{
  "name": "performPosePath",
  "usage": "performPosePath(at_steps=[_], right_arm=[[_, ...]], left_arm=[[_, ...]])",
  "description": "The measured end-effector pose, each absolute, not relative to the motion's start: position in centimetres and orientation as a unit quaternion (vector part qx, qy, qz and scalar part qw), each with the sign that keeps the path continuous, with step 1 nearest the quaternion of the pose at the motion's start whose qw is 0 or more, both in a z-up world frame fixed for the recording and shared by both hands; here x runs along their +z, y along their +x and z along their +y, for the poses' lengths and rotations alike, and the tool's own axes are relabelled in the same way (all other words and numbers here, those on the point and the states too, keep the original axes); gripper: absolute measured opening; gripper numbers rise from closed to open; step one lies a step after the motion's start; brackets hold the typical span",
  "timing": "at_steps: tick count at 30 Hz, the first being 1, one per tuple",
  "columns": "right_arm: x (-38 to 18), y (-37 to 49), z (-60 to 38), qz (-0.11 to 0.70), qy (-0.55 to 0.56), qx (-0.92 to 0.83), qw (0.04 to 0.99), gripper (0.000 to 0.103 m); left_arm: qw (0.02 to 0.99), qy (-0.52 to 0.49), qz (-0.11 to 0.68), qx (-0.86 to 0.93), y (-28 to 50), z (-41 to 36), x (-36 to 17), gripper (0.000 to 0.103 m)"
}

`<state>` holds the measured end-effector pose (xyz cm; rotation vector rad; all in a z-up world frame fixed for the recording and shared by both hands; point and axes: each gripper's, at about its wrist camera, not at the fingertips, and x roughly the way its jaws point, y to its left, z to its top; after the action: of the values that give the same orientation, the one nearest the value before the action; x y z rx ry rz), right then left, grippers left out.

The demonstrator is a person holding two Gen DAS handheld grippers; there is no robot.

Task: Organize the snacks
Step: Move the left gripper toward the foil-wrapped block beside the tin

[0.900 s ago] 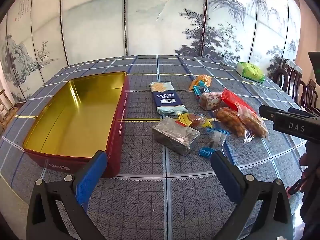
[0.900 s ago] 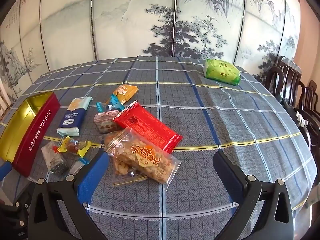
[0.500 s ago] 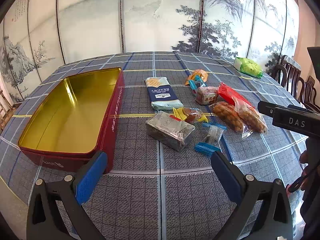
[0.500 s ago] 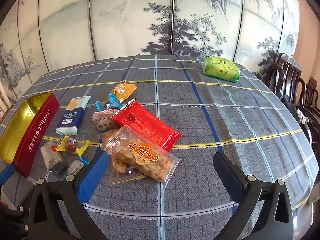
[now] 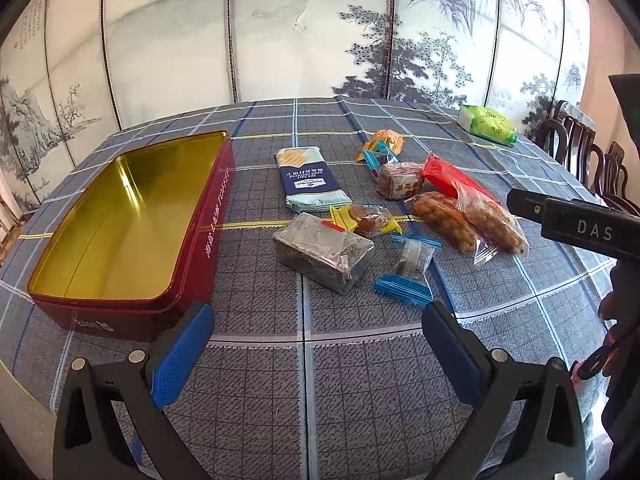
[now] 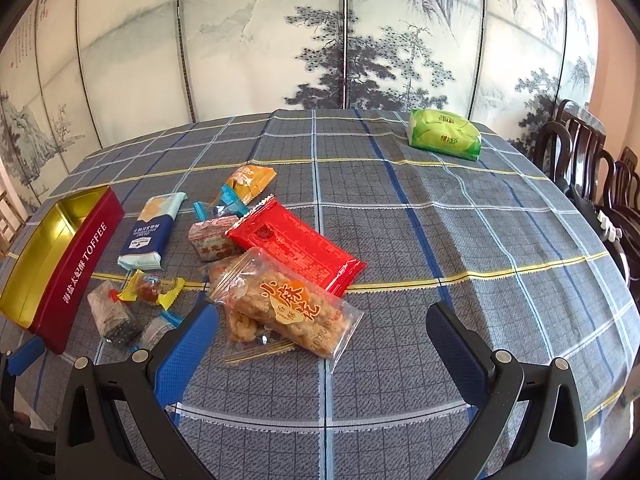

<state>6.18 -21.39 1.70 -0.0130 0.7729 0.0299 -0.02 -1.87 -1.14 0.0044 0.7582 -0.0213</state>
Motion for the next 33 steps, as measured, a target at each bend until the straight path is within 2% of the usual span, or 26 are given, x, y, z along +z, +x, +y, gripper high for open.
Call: performPosePath(at_steps=[17,33], right_arm=[[1.30,5.93,-21.14,0.384,-0.005,0.015,0.923,0.103],[1.28,5.70,-21.38,0.385,-0.001,0.016,0.923,0.103]], left_arm=[[0.934,0.012,0.356,-0.019,-0.20,-2.40,-1.15,0.102],[0.924,0.010,0.381,-0.020,-0.13,-2.31,-1.43,0.102]])
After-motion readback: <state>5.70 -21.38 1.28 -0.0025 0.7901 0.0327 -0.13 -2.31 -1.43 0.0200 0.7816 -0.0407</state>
